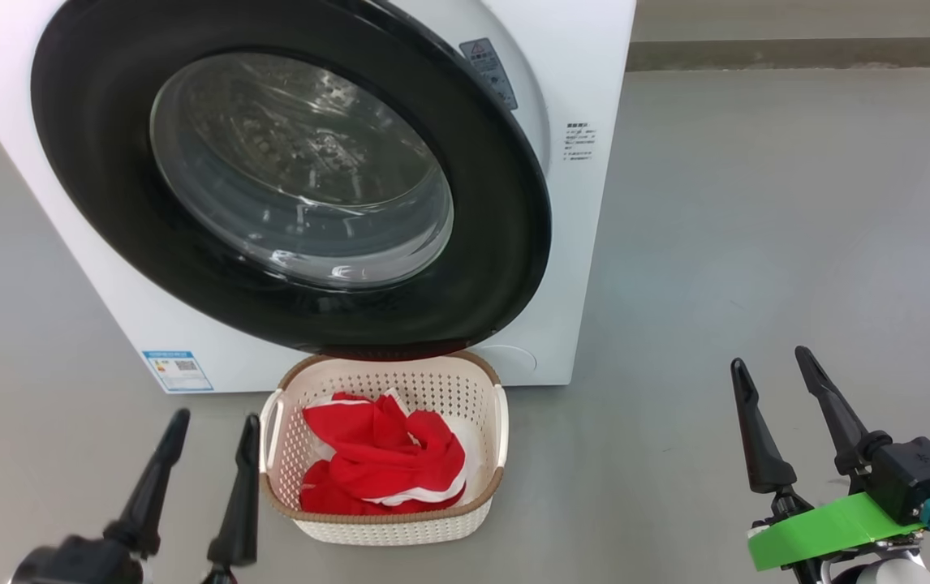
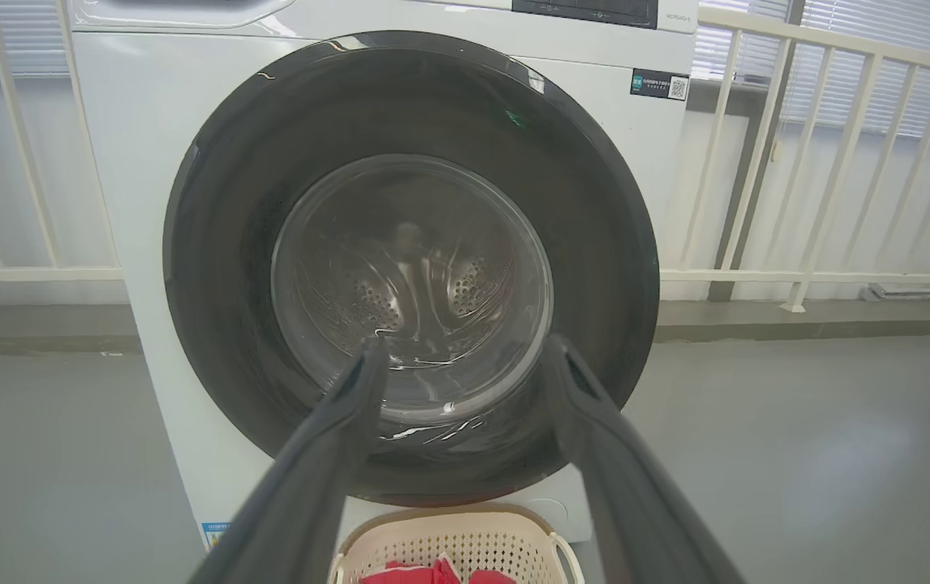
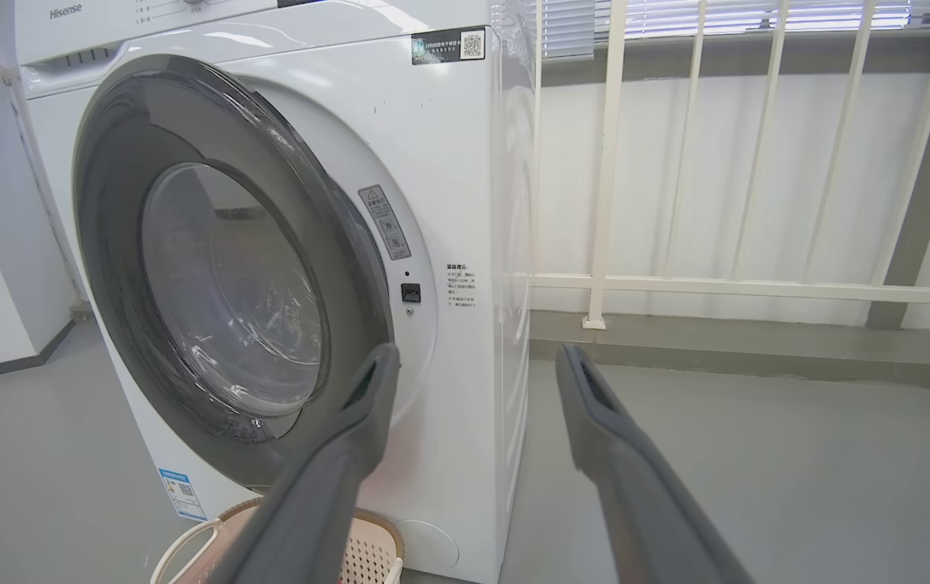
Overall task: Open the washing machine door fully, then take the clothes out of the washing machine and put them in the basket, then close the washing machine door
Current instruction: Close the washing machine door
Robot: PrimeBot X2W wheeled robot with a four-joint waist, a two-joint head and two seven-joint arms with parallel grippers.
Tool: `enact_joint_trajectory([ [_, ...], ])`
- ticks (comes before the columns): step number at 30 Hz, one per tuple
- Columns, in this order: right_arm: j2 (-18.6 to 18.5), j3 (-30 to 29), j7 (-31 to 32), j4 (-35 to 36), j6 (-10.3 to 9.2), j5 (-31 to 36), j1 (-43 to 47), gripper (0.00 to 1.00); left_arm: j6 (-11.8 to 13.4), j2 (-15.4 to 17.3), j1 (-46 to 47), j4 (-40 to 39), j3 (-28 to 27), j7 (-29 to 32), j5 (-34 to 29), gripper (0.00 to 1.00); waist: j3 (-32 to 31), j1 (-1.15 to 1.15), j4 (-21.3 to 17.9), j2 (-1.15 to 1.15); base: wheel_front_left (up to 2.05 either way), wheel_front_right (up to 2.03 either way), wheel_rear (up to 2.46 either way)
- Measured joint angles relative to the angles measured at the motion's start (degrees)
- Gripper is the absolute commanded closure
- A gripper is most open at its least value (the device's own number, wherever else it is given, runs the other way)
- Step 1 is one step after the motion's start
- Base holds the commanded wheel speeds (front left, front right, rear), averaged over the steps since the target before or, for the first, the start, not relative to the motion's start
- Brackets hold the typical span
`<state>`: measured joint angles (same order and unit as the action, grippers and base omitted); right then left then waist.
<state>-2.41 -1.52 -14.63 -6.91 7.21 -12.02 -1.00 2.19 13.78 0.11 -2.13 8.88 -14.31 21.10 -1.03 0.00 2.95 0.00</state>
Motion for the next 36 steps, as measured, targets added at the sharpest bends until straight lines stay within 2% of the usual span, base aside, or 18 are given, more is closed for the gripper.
enact_joint_trajectory([
  [9,0.03,-0.18,0.0,0.0,0.0,0.02,1.17,0.0,1.93,-1.21,-3.3,0.74,-1.62,0.0,-2.52,0.0,-1.3,0.0,-0.89,0.0,0.0,0.0,0.0],
  [33,0.04,-0.01,0.0,0.51,0.0,0.1,3.05,0.0,1.87,-2.61,-4.65,2.03,-3.03,0.0,-3.53,0.0,-1.59,0.0,-1.11,0.0,0.0,0.0,0.0],
  [34,0.04,0.04,0.0,0.41,0.0,0.12,3.2,0.27,1.86,-2.63,-4.65,2.03,-3.02,0.0,-3.59,0.0,-1.57,0.0,-1.0,0.0,0.0,0.0,0.0],
  [35,0.04,0.11,0.0,0.23,0.0,0.29,3.2,0.62,1.8,-2.65,-4.64,2.03,-2.99,0.0,-3.59,0.0,-1.54,0.0,-0.86,0.0,0.0,0.0,0.0],
  [36,0.04,0.11,0.0,0.04,0.0,0.52,3.2,0.91,1.77,-2.72,-4.64,2.02,-2.93,0.0,-3.6,0.0,-1.5,0.0,-0.66,0.0,0.0,0.0,0.0],
])
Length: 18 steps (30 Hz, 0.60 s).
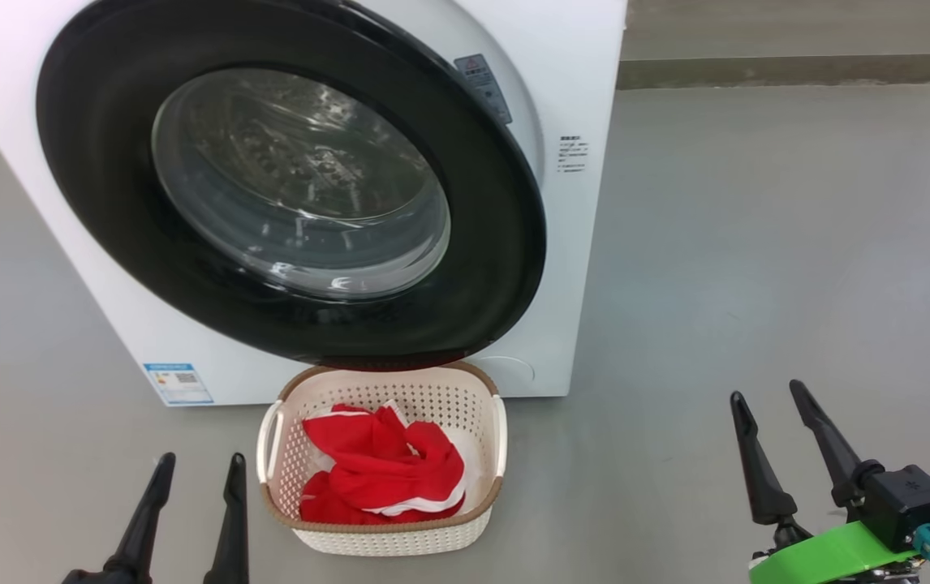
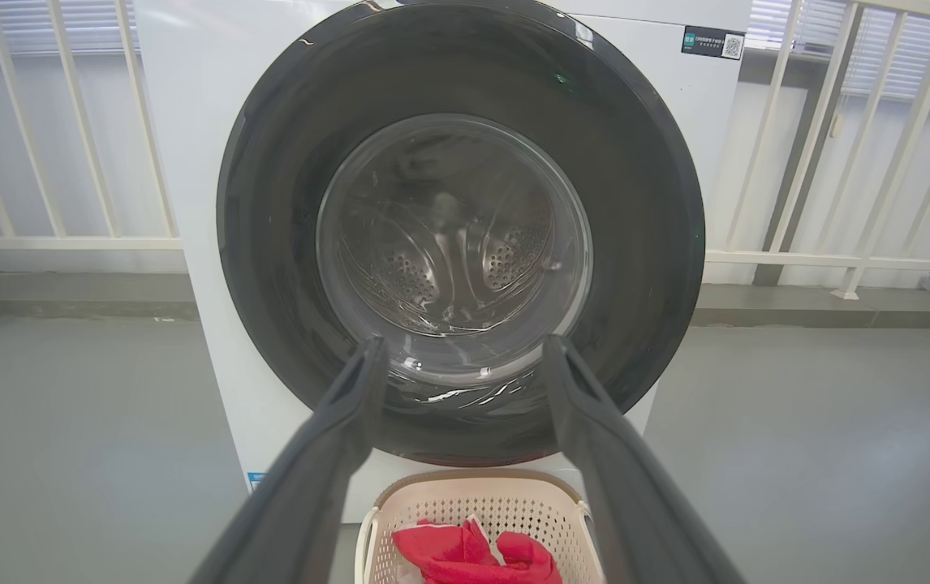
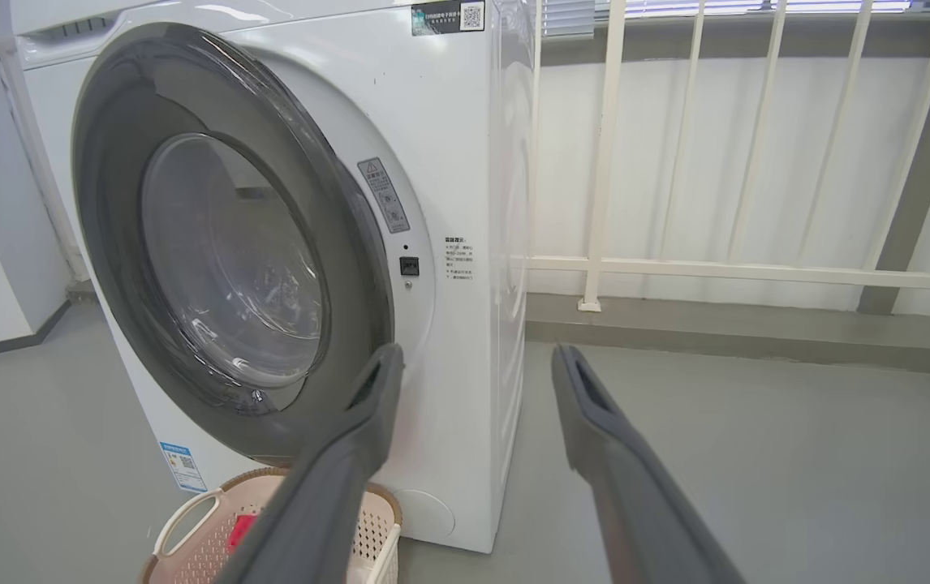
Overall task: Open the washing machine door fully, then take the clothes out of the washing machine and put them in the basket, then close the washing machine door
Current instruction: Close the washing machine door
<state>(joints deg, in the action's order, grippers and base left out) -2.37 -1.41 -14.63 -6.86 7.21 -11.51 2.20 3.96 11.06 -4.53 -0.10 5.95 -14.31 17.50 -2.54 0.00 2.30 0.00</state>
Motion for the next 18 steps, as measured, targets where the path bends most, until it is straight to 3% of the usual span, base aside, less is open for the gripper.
enact_joint_trajectory([
  [1,0.01,-0.03,0.0,-0.29,0.0,0.35,0.0,1.0,-0.05,-0.07,0.01,-0.02,0.08,0.0,-0.05,0.0,0.04,0.0,0.25,0.0,0.0,0.0,0.0],
  [8,0.04,-0.31,0.0,-3.71,0.0,1.48,-1.55,1.0,-1.02,-0.76,0.07,-0.9,0.87,0.0,-0.12,0.0,0.61,0.0,2.92,0.0,0.0,0.0,0.0],
  [18,-0.1,0.82,0.0,-11.27,0.0,3.26,-12.5,1.0,-2.52,-0.99,2.24,-1.07,3.15,0.02,0.13,0.0,3.74,0.0,8.24,0.0,0.0,0.0,0.0],
])
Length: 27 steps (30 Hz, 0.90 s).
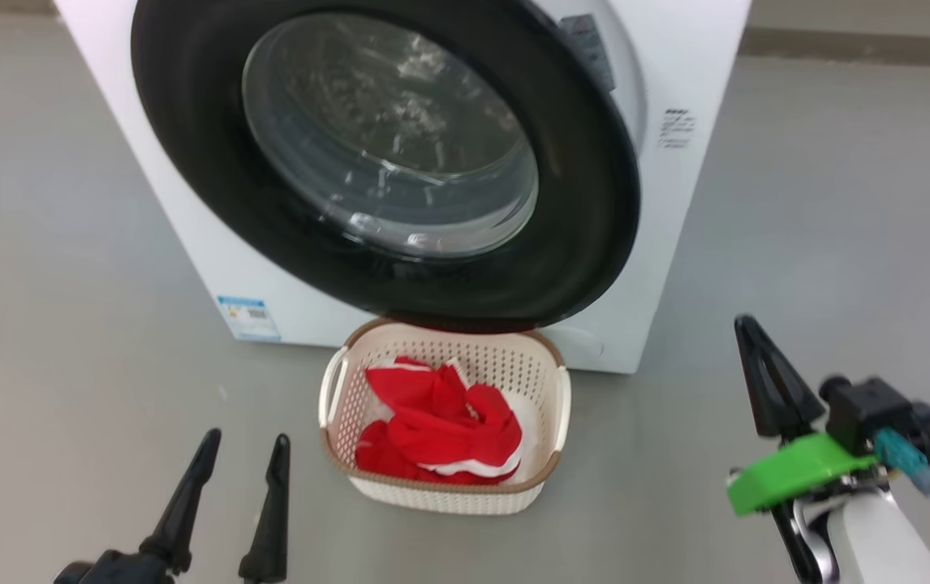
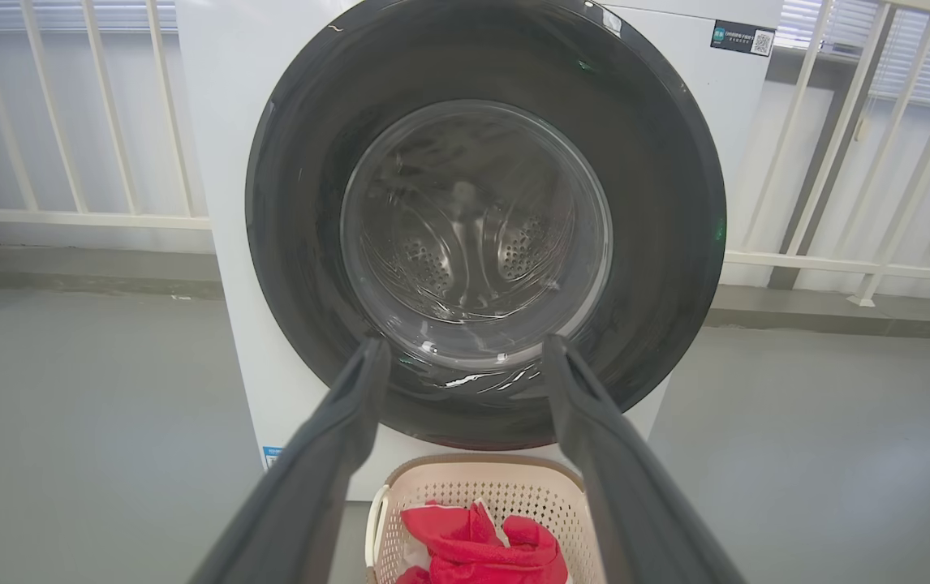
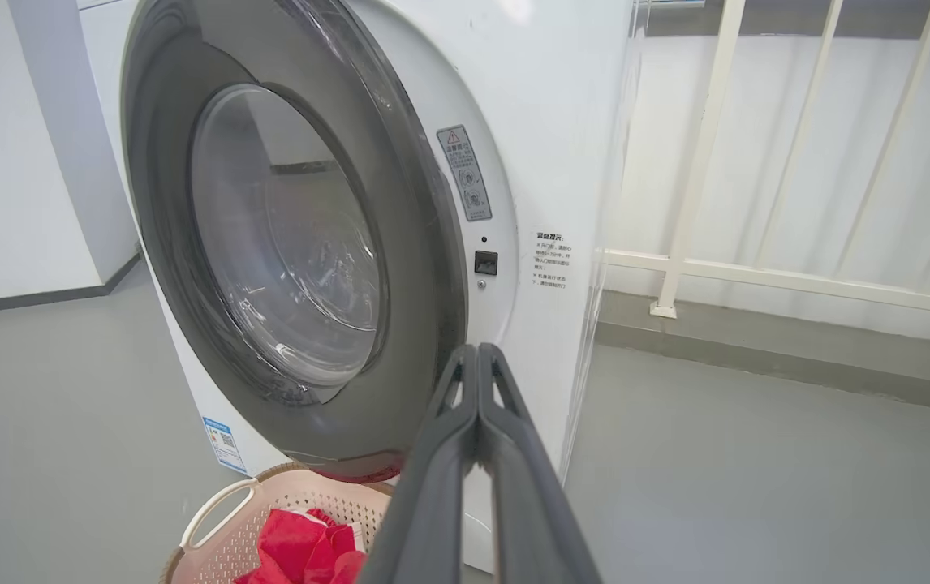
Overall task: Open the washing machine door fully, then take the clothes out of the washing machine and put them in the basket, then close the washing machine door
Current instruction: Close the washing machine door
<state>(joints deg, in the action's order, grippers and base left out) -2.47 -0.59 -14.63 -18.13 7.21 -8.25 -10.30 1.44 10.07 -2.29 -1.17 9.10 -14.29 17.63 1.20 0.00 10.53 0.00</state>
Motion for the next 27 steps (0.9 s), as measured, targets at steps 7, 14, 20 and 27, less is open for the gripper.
enact_joint_trajectory([
  [7,-0.35,1.53,0.01,-5.91,0.0,2.97,-10.16,1.0,-1.38,-1.2,3.04,0.07,1.52,-0.01,0.16,0.0,4.52,0.0,2.62,0.0,0.0,0.0,0.0],
  [14,-0.8,3.45,0.01,-11.21,0.0,4.85,-19.07,1.0,-2.57,-2.41,5.77,1.26,1.87,-0.01,0.16,0.0,8.39,0.0,5.47,0.0,0.0,0.0,0.0],
  [20,-0.87,4.21,0.01,-15.88,0.0,6.04,-24.18,1.0,-3.59,-3.79,7.23,1.34,1.85,-0.02,0.05,0.0,11.02,0.0,7.43,0.0,0.0,0.0,0.0],
  [27,-1.08,2.74,0.0,-20.27,0.0,8.77,-31.22,1.0,-5.04,-5.32,8.57,1.57,1.75,-0.02,-0.11,0.0,14.03,0.0,8.82,0.0,0.0,0.0,0.0],
])
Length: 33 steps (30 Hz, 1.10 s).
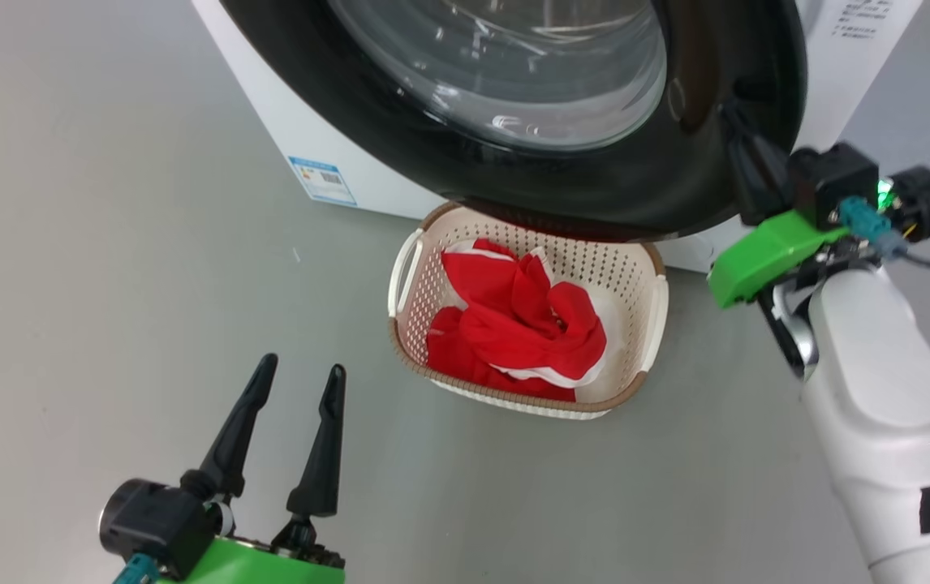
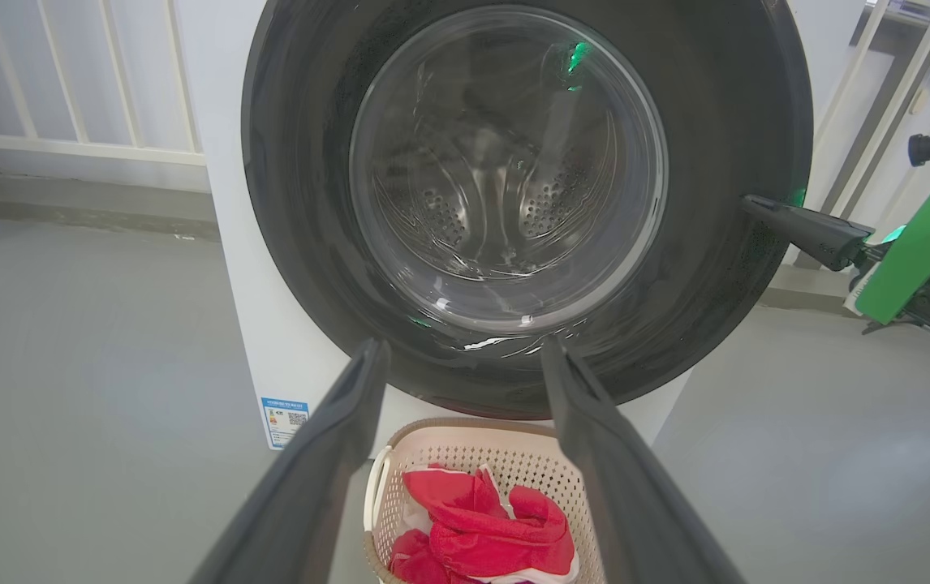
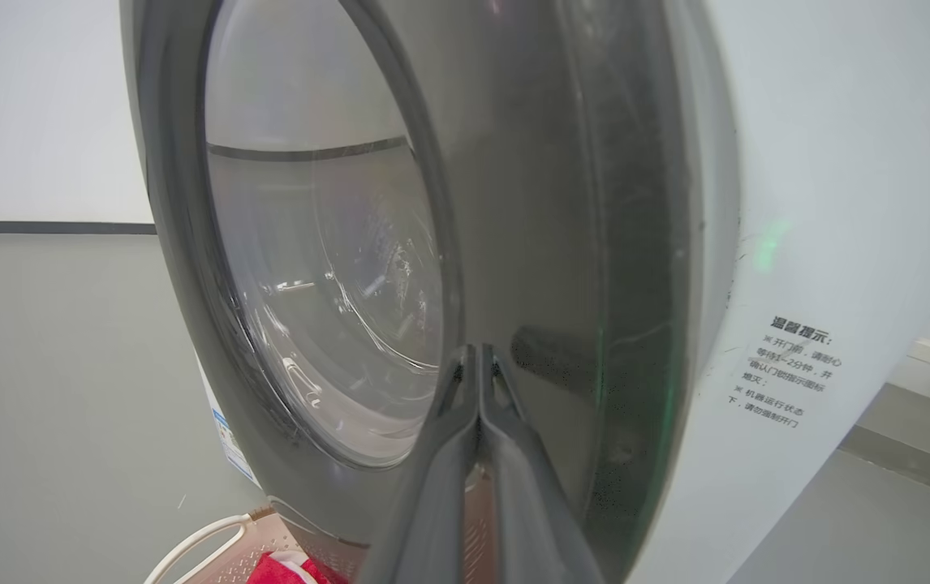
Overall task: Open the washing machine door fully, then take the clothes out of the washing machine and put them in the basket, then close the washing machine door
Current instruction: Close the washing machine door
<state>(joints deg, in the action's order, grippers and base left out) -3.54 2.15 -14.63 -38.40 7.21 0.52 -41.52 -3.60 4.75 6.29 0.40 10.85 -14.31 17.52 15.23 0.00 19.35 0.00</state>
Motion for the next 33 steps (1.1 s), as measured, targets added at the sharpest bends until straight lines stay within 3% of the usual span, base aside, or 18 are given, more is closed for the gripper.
enact_joint_trajectory([
  [9,-0.01,-5.09,0.0,-3.33,0.18,2.7,-5.96,1.0,-1.13,-1.7,2.3,0.58,0.19,0.0,0.02,0.0,2.56,0.0,1.67,0.0,0.0,0.0,0.0],
  [24,0.37,-17.59,-0.08,-9.27,0.86,14.48,-15.1,1.0,-2.5,-2.41,3.58,1.56,0.27,0.0,-0.29,0.0,4.94,0.0,4.37,0.0,0.0,0.0,0.0],
  [33,0.99,-19.27,-0.07,-9.73,0.89,15.99,-15.06,1.0,-2.55,-2.5,3.63,1.99,0.14,0.0,-0.34,0.0,4.32,0.0,4.44,0.0,0.0,0.0,0.0],
])
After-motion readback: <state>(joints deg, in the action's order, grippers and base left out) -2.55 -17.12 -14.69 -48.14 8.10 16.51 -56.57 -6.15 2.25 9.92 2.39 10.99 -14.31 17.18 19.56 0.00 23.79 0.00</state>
